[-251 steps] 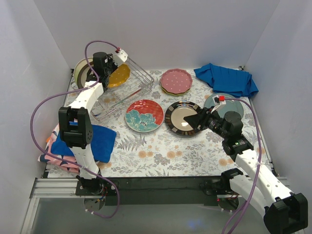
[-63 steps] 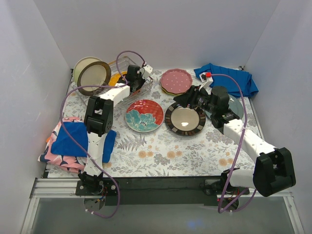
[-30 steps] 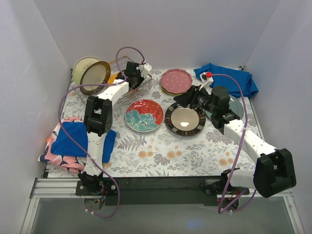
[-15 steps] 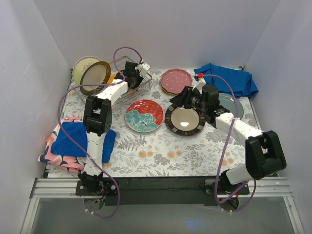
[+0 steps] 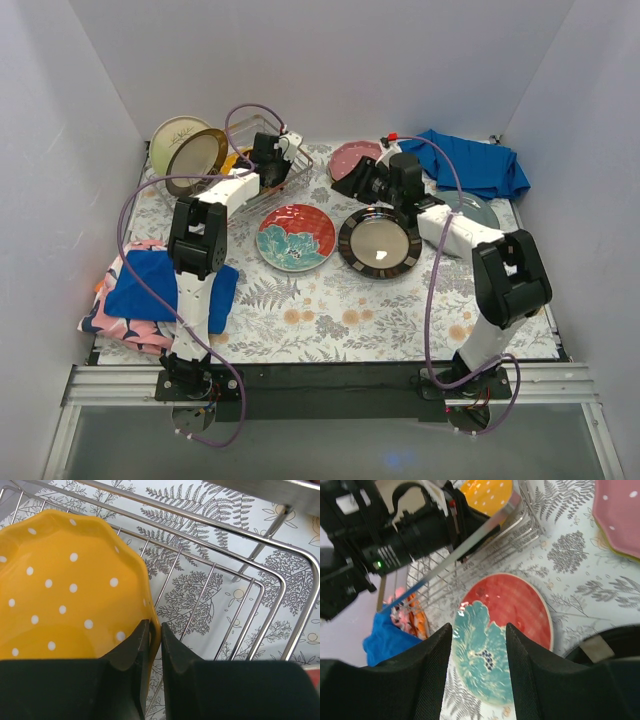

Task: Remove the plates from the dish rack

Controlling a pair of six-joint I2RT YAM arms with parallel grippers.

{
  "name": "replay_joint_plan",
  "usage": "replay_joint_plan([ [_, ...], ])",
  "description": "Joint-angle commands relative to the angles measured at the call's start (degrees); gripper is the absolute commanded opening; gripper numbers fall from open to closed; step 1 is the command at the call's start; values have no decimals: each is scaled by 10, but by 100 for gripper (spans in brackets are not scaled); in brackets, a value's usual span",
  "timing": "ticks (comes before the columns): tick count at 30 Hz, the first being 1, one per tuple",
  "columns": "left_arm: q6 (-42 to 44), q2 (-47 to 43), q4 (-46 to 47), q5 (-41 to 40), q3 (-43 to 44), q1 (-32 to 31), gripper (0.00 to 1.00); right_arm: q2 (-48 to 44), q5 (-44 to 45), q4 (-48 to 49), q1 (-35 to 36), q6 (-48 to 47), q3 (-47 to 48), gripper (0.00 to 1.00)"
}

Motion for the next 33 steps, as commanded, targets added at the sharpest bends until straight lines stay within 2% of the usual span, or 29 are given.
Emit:
replay_joint_plan([
  [1,-55,-114,-1,39,-15,-22,0,65,39,19,8,67,84,52],
  [9,-66,-115,18,22,-26,-22,0,192,70,-15,34,105,240,53],
  [25,-75,-142,52,25,-67,-22,0,347,109,-54,57,144,379,53],
  [29,-73,-135,49,22,-50,-22,0,359,112,-64,56,132,376,45],
  [33,-84,-128,35,36,-20,-22,0,361,126,-72,56,117,372,31],
])
